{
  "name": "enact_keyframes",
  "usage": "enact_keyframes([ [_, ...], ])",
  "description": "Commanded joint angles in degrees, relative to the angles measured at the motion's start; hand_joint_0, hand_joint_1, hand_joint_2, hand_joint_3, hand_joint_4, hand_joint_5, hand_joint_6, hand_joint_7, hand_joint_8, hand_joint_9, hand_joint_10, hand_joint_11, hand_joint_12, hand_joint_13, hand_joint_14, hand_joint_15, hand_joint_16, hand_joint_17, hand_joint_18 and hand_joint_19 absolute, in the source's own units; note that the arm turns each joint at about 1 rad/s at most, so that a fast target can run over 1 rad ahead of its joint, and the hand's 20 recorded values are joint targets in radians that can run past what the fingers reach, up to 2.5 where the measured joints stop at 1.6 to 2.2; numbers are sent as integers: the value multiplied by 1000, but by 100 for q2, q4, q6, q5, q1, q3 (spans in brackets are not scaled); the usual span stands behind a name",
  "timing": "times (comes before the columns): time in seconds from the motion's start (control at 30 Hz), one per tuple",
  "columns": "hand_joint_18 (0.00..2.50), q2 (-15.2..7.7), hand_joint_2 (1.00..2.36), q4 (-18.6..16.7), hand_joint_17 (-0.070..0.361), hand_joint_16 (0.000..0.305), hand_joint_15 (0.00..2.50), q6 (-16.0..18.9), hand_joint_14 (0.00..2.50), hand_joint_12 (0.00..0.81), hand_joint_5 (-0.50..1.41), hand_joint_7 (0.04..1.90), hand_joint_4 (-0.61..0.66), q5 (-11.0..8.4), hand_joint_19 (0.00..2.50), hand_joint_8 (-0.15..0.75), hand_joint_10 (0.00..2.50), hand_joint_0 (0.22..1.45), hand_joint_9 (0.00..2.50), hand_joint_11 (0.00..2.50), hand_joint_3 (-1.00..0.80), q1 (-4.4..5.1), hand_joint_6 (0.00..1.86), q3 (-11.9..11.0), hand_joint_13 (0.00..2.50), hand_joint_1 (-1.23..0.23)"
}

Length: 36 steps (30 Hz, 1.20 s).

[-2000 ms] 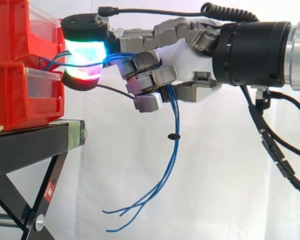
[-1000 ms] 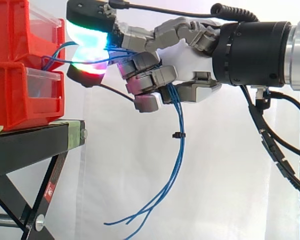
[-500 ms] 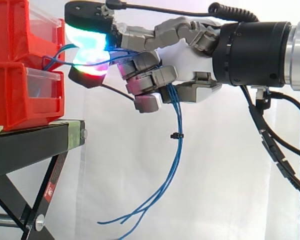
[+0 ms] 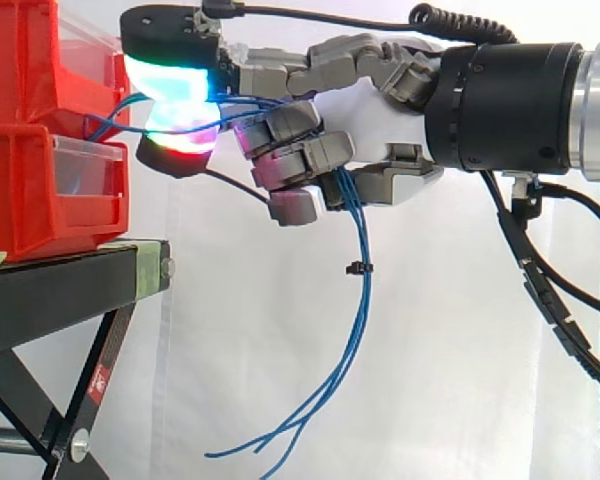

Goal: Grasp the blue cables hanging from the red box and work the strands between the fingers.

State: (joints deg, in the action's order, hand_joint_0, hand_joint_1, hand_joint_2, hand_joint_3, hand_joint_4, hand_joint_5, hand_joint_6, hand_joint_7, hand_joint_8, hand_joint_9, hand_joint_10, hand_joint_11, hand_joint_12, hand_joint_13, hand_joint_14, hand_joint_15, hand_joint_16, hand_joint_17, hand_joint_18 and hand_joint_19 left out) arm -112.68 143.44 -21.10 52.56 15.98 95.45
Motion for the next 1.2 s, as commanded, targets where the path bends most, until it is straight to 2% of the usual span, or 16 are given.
enact_keyframes([
  [0.0, 1373, 0, 1013, 0, 102, 45, 1322, 0, 2500, 418, -161, 1099, 215, -35, 1281, 376, 2500, 840, 674, 2465, -488, 1, 1512, 0, 998, -775],
  [0.07, 1373, 0, 1014, 0, 102, 45, 1322, 0, 2500, 418, -103, 1127, 159, -44, 1281, 376, 2500, 880, 674, 2465, -515, 1, 1504, 0, 998, -758],
  [0.13, 1373, 0, 1010, -17, 102, 45, 1322, 0, 2500, 418, -103, 1200, 12, -53, 1281, 376, 2500, 994, 674, 2465, -183, 1, 1519, 9, 998, -753],
  [0.2, 1373, 0, 1223, -17, 102, 45, 1322, -8, 2500, 418, -78, 1464, -48, -44, 1281, 376, 2500, 1149, 674, 2465, -121, 1, 1510, 0, 998, -738],
  [0.23, 1373, 0, 1029, -17, 102, 45, 1322, 0, 2500, 418, -8, 1350, 25, -53, 1281, 376, 2500, 1249, 674, 2465, -4, 1, 1432, 0, 998, -697],
  [0.3, 1373, 0, 1010, -9, 102, 45, 1322, 0, 2500, 418, 551, 1587, 216, -44, 1281, 376, 2500, 1249, 674, 2465, -117, 1, 213, 0, 998, -639],
  [0.33, 1373, 0, 1011, 0, 102, 45, 1322, 9, 2500, 418, 607, 1595, 265, -53, 1281, 376, 2500, 1222, 674, 2465, -137, 1, 14, 0, 998, -640],
  [0.47, 1373, 0, 1172, 0, 102, 45, 1322, 0, 2500, 418, 576, 1144, 403, -53, 1281, 376, 2500, 999, 674, 2465, -140, 1, 21, 0, 998, -625],
  [0.57, 1373, 0, 1015, 0, 102, 45, 1322, 0, 2500, 418, 575, 1504, 186, -53, 1281, 376, 2500, 1223, 674, 2465, -157, 1, 5, 0, 998, -660],
  [0.63, 1373, 0, 1013, 0, 102, 45, 1322, 9, 2500, 418, 276, 1253, 113, -53, 1281, 376, 2500, 1255, 674, 2465, -207, 1, 820, 9, 998, -698],
  [0.7, 1373, 0, 1016, 0, 102, 45, 1322, 9, 2500, 418, 33, 1093, 211, -53, 1281, 376, 2500, 1108, 674, 2465, -177, 1, 1219, 0, 998, -784],
  [0.87, 1373, 0, 1008, 0, 102, 45, 1322, 9, 2500, 418, -15, 1175, 82, -53, 1281, 376, 2500, 928, 674, 2465, -776, 1, 1403, 0, 998, -785],
  [0.97, 1373, 0, 1015, 0, 102, 45, 1322, 9, 2500, 418, -53, 1389, -217, -53, 1281, 376, 2500, 1067, 674, 2465, -346, 1, 1563, 0, 998, -779],
  [1.03, 1373, 0, 1002, 0, 102, 45, 1322, 9, 2500, 418, -94, 1521, -103, -53, 1281, 376, 2500, 1164, 674, 2465, -64, 1, 1551, 0, 998, -792],
  [1.13, 1373, 0, 1221, 0, 102, 45, 1322, 9, 2500, 418, 71, 1732, 100, -53, 1281, 376, 2500, 1190, 674, 2465, -235, 1, 1200, 0, 998, -770],
  [1.17, 1373, 0, 1004, 0, 102, 45, 1322, 9, 2500, 418, 465, 1653, 164, -53, 1281, 376, 2500, 1215, 674, 2465, -139, 1, 198, 0, 998, -700],
])
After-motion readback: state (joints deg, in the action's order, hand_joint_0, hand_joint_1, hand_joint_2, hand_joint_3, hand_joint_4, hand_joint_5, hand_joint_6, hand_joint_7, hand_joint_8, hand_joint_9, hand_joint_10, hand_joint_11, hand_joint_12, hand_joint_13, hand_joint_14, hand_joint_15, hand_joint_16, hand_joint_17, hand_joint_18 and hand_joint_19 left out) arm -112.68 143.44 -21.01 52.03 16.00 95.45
